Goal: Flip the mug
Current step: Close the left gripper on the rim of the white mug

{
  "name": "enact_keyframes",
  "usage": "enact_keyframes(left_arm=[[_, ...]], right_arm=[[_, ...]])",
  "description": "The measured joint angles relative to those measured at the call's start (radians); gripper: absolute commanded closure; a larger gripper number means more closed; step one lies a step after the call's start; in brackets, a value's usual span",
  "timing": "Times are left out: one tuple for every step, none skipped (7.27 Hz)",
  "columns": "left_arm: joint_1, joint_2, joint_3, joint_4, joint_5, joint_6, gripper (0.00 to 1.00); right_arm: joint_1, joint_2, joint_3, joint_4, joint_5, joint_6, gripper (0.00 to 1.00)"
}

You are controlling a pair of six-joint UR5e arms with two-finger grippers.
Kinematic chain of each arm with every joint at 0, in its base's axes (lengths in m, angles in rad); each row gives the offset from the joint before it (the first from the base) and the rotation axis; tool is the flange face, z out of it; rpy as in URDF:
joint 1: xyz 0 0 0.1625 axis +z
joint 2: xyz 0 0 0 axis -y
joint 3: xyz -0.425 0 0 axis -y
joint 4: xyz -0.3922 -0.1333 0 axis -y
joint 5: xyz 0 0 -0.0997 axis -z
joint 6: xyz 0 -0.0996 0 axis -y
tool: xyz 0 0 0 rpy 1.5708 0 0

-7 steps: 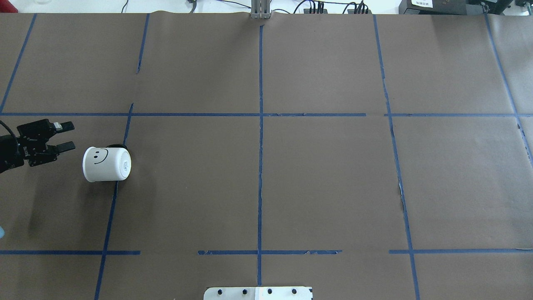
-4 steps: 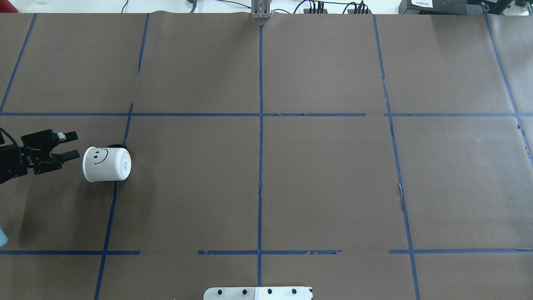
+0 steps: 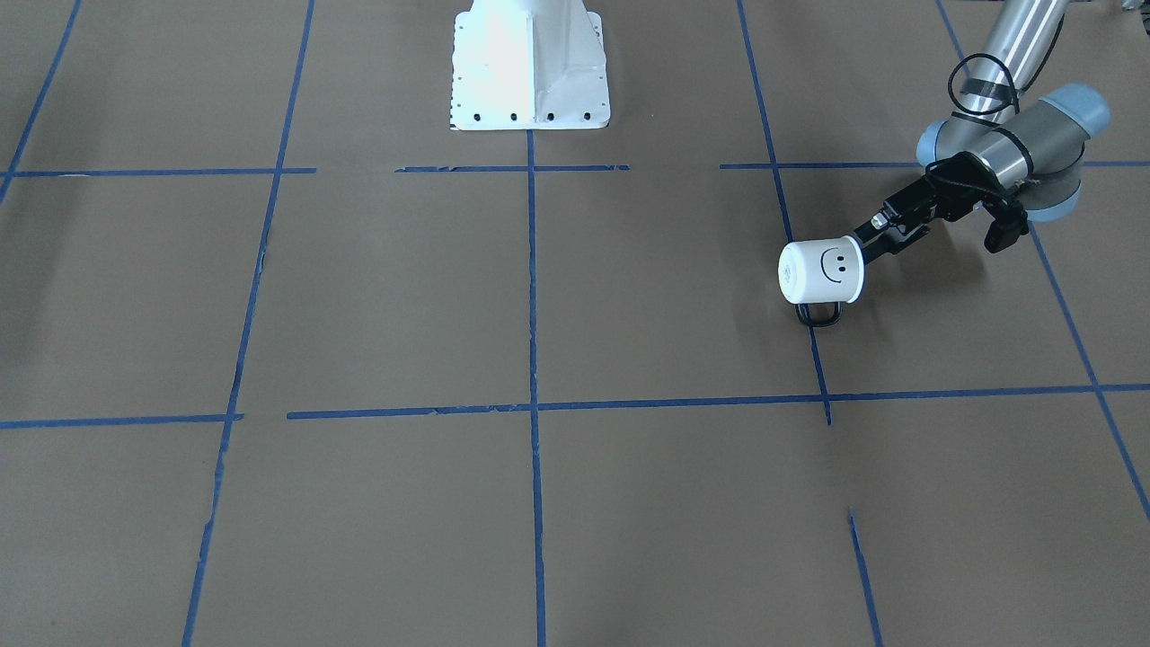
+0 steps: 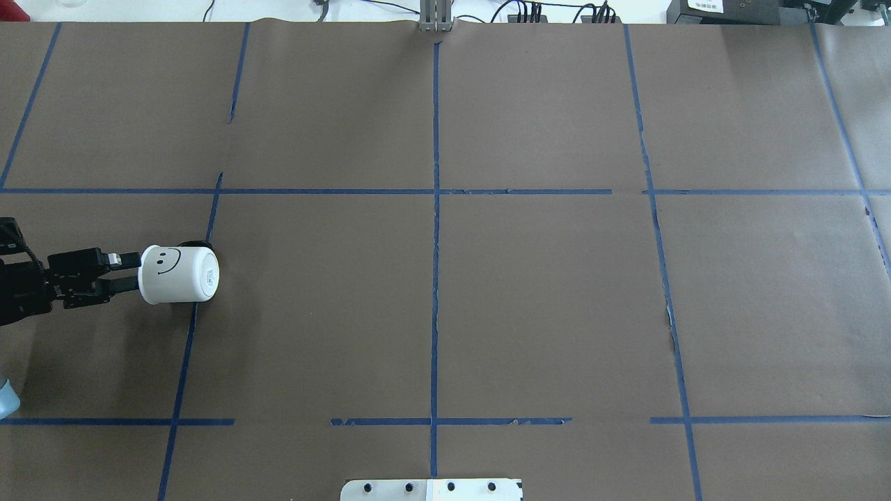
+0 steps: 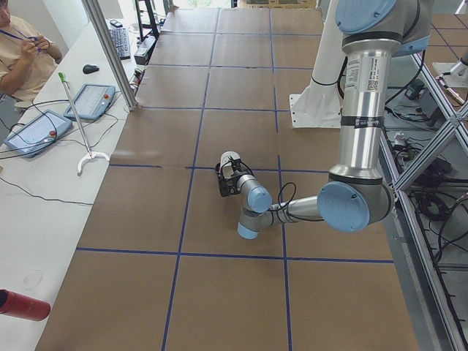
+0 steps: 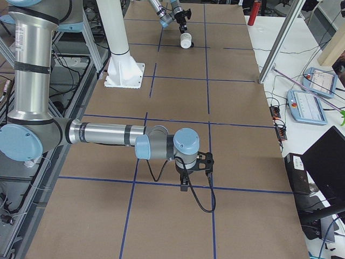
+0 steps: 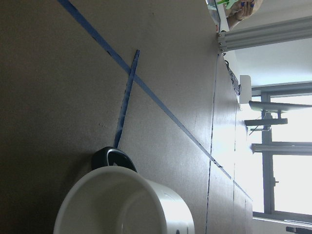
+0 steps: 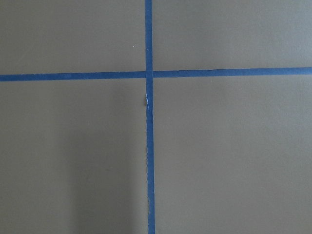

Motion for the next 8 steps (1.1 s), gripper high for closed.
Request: enact_keyframes(left_arm=[[0.0,-0.021,0.009,-0.002,-0.006,0.007,0.05],[0.0,-0.037,0.018,-0.003,-0.008,0.01,0.05],[0.0,-0.06,0.029,-0.003,-0.007,0.011,0.05],[0.0,-0.087,0.044,-0.003,-0.006,0.01,0.05],[0.0,-0.102,0.055,-0.003,-0.006,0.009,0.14],[0.0,-0.109,0.061,-0.003,-0.006,0.009,0.75],[0.0,-0.111,0.063,-0.003,-0.006,0.009,1.0],[-0.002,-0.11,0.063,-0.003,-0.007,0.008,1.0]], right_arm=[[0.0,0.0,0.0,0.0,0.0,0.0,0.0],[0.0,0.0,0.0,0.0,0.0,0.0,0.0],[0.0,0.0,0.0,0.0,0.0,0.0,0.0],[0.0,0.0,0.0,0.0,0.0,0.0,0.0],[0.0,0.0,0.0,0.0,0.0,0.0,0.0],[0.0,0.0,0.0,0.0,0.0,0.0,0.0],[0.0,0.0,0.0,0.0,0.0,0.0,0.0],[0.0,0.0,0.0,0.0,0.0,0.0,0.0]])
